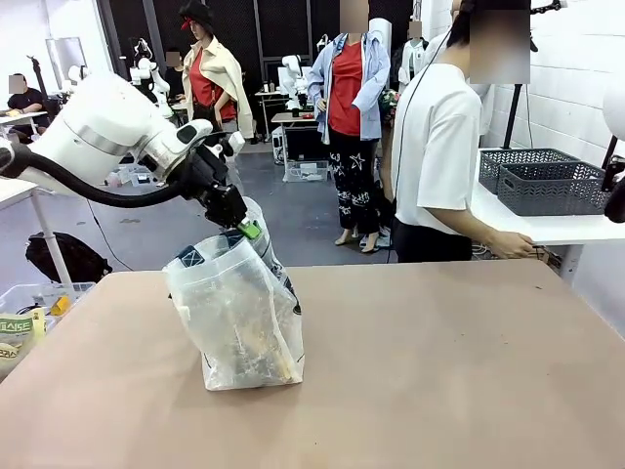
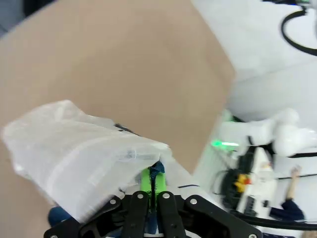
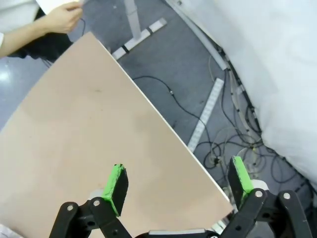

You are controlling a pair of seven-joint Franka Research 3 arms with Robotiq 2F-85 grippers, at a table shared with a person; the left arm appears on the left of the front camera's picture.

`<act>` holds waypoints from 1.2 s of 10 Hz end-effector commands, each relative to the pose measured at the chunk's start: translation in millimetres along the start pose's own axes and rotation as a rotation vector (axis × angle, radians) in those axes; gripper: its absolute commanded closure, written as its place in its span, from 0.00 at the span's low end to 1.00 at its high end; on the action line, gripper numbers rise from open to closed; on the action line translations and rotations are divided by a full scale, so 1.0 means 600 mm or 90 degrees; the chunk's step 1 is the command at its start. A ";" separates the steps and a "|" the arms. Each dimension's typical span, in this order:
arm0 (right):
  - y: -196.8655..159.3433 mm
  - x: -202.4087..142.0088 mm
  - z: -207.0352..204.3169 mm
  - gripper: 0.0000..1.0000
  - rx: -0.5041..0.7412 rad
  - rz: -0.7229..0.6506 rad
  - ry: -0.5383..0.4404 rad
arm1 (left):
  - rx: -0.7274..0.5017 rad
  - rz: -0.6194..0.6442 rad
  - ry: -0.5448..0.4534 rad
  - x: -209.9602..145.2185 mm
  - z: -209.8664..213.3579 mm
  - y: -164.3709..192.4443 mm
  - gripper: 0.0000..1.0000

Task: Transfer purchased items from the store into the shopping bag.
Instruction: Move the Reusable shopping bag to the right side of the table.

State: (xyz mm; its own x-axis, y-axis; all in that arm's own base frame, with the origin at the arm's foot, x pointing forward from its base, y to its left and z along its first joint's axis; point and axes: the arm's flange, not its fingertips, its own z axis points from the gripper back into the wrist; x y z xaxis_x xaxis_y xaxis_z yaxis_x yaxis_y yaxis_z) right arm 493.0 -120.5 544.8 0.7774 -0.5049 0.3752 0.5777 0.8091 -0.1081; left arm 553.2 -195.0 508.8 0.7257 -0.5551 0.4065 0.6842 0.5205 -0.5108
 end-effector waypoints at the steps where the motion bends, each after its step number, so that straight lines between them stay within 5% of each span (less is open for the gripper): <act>1: -0.003 0.000 0.004 0.00 -0.012 0.015 0.000 | 0.176 -0.024 -0.039 -0.014 0.023 -0.040 1.00; 3: -0.003 0.000 0.004 0.00 -0.012 0.015 0.000 | 0.331 0.006 -0.048 -0.015 0.081 -0.079 1.00; 7: -0.003 0.000 0.004 0.00 -0.012 0.015 0.000 | 0.379 0.034 -0.086 -0.038 0.183 -0.081 1.00; 12: -0.003 0.000 0.004 0.00 -0.012 0.015 0.000 | 0.482 0.169 -0.101 -0.061 0.348 -0.016 1.00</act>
State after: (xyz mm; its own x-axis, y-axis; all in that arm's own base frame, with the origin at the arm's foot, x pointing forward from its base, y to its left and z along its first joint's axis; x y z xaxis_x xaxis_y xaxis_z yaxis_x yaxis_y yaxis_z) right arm 492.5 -120.9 546.4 0.7828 -0.4962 0.3754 0.5702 0.8137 -0.1133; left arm 526.1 -48.0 634.1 0.8066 -0.3178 0.4985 0.3629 0.9318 0.0069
